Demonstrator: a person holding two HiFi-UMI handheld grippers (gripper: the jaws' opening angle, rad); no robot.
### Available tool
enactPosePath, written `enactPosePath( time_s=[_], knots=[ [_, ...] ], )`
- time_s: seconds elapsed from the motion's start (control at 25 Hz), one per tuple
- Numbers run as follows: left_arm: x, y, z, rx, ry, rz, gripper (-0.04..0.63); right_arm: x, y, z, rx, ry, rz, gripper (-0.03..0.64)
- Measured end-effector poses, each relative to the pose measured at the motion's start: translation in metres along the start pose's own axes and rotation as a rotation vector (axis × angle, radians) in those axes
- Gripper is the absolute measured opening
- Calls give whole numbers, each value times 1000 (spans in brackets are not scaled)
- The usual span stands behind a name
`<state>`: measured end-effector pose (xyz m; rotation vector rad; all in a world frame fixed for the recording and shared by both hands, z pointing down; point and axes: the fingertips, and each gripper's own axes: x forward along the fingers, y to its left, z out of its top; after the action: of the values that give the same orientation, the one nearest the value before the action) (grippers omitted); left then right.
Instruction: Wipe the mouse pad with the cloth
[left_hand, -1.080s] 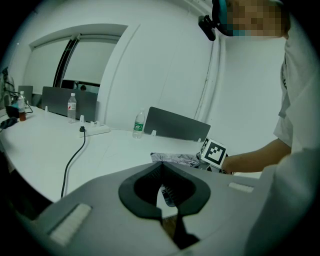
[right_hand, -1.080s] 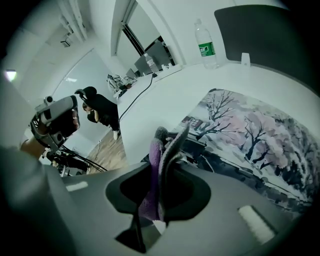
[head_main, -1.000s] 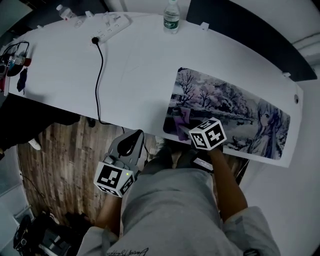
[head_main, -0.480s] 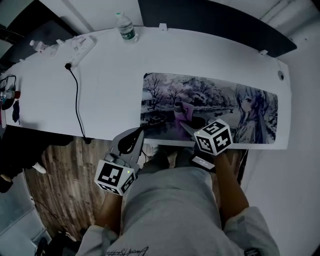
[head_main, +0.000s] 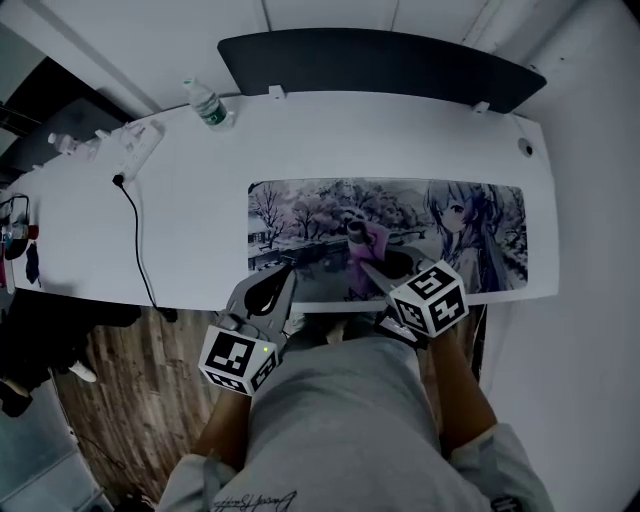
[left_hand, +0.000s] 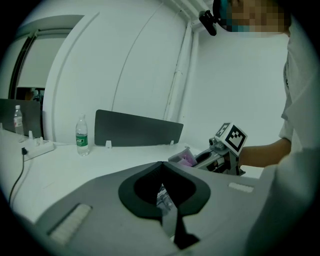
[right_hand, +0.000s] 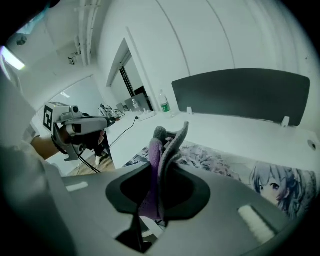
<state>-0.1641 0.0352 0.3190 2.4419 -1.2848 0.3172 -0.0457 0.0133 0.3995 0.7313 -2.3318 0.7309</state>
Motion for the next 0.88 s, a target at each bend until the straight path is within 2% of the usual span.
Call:
enactPosePath(
  time_s=[0.32, 0.88],
  knots=[
    [22, -29, 20, 32, -12, -31, 18, -56, -13, 21, -20, -91, -37, 87],
    [28, -35, 31, 34, -34, -28, 18, -69, -26, 24, -27, -99, -55, 86]
  ],
)
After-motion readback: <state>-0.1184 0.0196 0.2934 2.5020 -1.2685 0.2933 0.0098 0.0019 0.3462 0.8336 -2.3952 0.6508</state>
